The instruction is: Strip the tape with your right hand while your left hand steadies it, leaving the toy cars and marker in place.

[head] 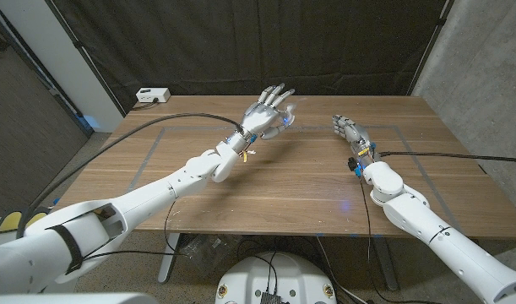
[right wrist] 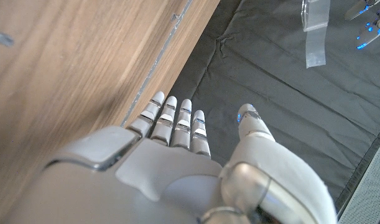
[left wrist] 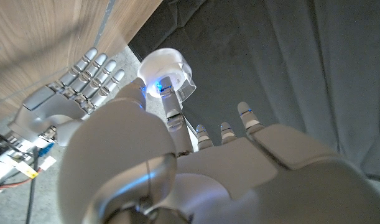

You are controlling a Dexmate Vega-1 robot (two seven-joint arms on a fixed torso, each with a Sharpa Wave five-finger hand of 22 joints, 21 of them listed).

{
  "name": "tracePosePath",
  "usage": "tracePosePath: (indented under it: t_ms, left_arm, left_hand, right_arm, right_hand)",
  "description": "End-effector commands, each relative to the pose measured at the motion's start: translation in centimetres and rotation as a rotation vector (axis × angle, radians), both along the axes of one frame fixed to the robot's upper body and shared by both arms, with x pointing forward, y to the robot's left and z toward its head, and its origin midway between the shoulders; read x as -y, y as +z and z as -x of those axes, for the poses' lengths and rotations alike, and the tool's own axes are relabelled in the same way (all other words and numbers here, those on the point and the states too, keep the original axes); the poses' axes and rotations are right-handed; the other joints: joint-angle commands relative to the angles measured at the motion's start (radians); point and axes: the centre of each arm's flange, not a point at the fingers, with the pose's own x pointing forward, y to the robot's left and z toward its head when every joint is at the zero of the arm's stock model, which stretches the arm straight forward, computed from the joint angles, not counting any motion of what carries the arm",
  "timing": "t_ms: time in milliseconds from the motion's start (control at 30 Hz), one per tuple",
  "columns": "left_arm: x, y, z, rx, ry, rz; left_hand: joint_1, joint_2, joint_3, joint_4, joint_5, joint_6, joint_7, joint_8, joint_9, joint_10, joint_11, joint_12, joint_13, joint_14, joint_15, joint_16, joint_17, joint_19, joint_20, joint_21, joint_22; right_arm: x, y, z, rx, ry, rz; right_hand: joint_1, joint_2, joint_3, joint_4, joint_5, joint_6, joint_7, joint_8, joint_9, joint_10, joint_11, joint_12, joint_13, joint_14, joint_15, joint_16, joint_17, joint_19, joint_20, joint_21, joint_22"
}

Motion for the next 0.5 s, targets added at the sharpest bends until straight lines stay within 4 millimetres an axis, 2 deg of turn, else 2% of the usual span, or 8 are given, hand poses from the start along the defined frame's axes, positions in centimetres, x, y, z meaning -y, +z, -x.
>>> tracePosePath:
  t_ms: [33,233,500]
  left_arm:
    - [-1.2,0.4,-0.5,-0.184,-0.155,0.254]
    - [-1.1,0.4,-0.5,-0.264,-0.196,0.29]
    - [-0.7,0.5,0.0,-0.312,-0.23,0.299]
  left_hand:
    - [0.023,0.012,0.015,0.025,0.015,0.125,-0.098,0.014,0.001,0.038,-0.03,0.021,0.007,-0.031,-0.011,0.014,0.006,-0.177,0.006,0.001,0.003]
    - [0.025,0.007,0.01,0.025,0.021,0.137,-0.098,0.019,-0.001,0.034,-0.03,0.02,0.007,-0.038,-0.003,0.013,0.006,-0.183,0.006,-0.001,0.003]
    - [0.028,0.0,0.001,0.026,0.035,0.155,-0.097,0.016,-0.02,0.032,-0.02,0.021,0.011,-0.032,-0.013,0.021,0.01,-0.203,0.007,-0.01,0.001]
  right_arm:
    - [0.0,-0.7,0.3,0.012,-0.022,-0.008]
    - [-0.4,-0.8,0.0,0.029,-0.013,-0.016]
    - [-1.2,-1.3,-0.7,0.045,0.004,-0.039]
  right_hand:
    - [0.018,-0.005,0.011,-0.002,0.003,0.009,-0.002,0.005,0.003,0.004,-0.008,-0.002,0.004,0.014,-0.004,0.005,0.003,0.001,0.011,-0.001,0.005]
    - [0.024,-0.011,0.01,-0.001,0.001,0.012,-0.003,0.006,0.003,0.01,-0.005,0.001,0.004,0.018,-0.006,0.005,0.004,0.001,0.014,-0.001,0.007]
    - [0.016,-0.047,-0.015,0.016,-0.008,0.057,0.003,0.017,0.004,0.041,-0.008,0.013,0.006,0.046,-0.021,0.013,0.009,0.01,0.015,0.002,0.012]
